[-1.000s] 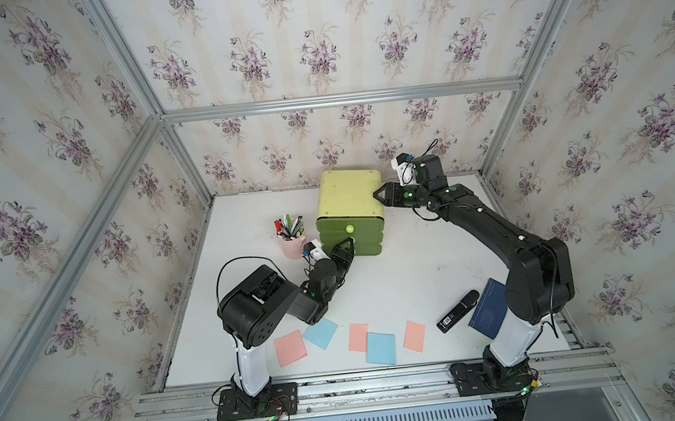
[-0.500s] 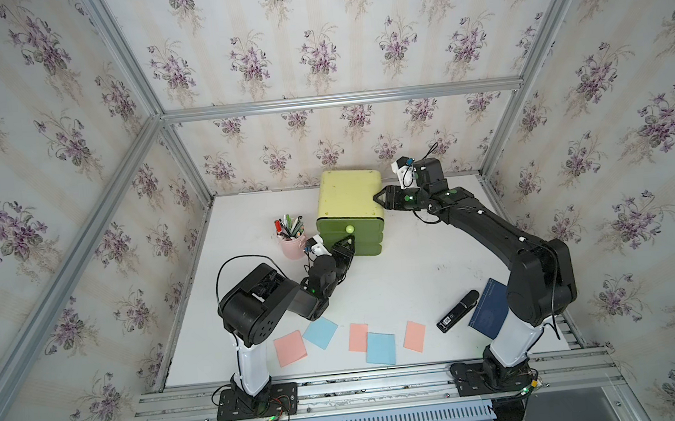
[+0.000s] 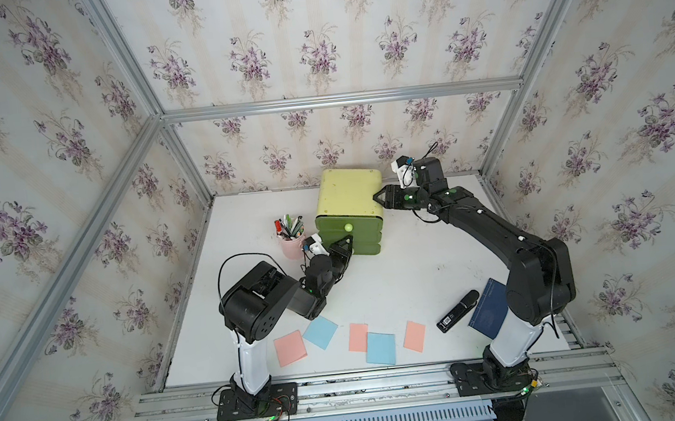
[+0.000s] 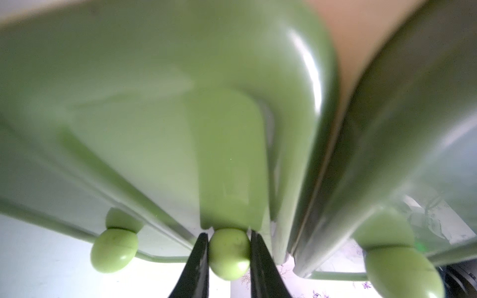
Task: Please put the sticky notes in the drawer by color
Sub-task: Open the drawer in the storage box.
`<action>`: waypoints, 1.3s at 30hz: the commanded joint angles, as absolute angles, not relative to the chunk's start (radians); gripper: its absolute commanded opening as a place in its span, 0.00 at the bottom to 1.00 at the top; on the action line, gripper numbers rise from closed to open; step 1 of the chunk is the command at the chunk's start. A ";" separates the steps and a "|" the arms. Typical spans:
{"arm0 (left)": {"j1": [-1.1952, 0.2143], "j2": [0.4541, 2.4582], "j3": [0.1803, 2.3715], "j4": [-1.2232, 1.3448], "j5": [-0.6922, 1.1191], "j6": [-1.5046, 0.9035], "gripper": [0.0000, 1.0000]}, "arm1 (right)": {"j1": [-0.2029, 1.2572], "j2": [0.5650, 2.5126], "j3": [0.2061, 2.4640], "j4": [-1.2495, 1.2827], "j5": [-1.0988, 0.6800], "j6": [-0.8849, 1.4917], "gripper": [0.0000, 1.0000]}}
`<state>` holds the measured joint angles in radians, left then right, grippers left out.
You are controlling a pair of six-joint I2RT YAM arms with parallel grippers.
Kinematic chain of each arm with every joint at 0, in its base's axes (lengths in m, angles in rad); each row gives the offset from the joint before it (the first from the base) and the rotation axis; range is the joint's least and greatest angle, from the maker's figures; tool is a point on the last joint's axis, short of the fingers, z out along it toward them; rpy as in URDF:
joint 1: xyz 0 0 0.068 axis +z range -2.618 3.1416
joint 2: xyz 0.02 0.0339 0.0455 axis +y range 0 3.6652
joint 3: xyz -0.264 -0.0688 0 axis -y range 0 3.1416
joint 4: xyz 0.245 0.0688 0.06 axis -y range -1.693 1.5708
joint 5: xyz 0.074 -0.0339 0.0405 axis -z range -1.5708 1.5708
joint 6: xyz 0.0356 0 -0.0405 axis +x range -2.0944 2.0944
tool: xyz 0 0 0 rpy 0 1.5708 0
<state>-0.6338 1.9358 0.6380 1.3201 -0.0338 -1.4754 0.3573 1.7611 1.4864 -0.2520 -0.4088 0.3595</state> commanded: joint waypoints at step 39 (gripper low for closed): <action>-0.805 1.371 0.320 0.932 -0.088 -1.420 0.51 | 0.350 1.801 1.544 -0.286 -0.449 0.360 0.65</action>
<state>-0.8055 1.3674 0.3298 0.9020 -0.0826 -1.4452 0.3485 1.8015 1.5349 -0.2676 -0.4393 0.3630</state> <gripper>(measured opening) 0.494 0.650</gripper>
